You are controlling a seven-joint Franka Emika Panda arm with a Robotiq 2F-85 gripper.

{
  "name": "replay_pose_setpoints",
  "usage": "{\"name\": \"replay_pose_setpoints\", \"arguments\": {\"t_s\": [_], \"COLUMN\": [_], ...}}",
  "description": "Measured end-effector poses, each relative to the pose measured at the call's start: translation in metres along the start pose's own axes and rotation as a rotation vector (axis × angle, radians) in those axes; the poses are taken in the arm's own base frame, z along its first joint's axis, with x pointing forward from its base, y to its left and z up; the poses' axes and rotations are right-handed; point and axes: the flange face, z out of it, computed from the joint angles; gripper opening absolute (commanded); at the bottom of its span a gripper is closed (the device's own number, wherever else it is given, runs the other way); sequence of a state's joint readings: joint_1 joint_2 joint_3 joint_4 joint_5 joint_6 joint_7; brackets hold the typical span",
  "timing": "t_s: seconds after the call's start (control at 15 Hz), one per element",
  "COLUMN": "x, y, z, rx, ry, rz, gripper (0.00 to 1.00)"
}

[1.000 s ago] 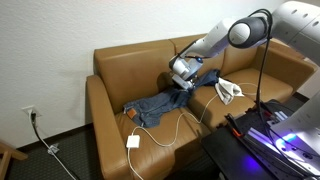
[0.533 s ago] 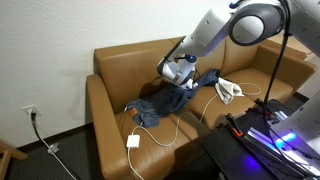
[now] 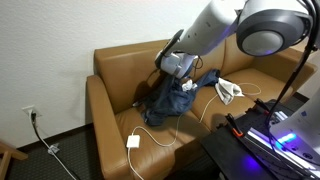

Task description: Spread the jeans on the couch

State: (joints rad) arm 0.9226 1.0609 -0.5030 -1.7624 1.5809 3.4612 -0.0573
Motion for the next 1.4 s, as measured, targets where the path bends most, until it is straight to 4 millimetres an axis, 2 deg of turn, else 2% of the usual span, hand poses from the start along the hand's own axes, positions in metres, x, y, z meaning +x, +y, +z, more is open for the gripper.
{"name": "replay_pose_setpoints", "arguments": {"t_s": [0.13, 0.33, 0.67, 0.73, 0.87, 1.07, 1.33, 1.4], "x": [0.001, 0.014, 0.025, 0.027, 0.037, 0.051, 0.05, 0.05], "y": [0.005, 0.024, 0.027, 0.032, 0.05, 0.084, 0.105, 0.108], "z": [0.002, -0.001, -0.047, -0.052, -0.051, -0.021, 0.052, 0.07], "rx": [-0.011, -0.05, -0.061, -0.074, -0.119, -0.193, -0.204, -0.194], "ry": [0.008, 0.116, 0.28, 0.304, 0.344, 0.316, 0.146, 0.106], "rz": [-0.008, -0.079, -0.225, -0.251, -0.266, -0.198, -0.05, -0.004], "gripper": [0.02, 0.02, 0.02, 0.02, 0.05, 0.02, 0.02, 0.32]}}
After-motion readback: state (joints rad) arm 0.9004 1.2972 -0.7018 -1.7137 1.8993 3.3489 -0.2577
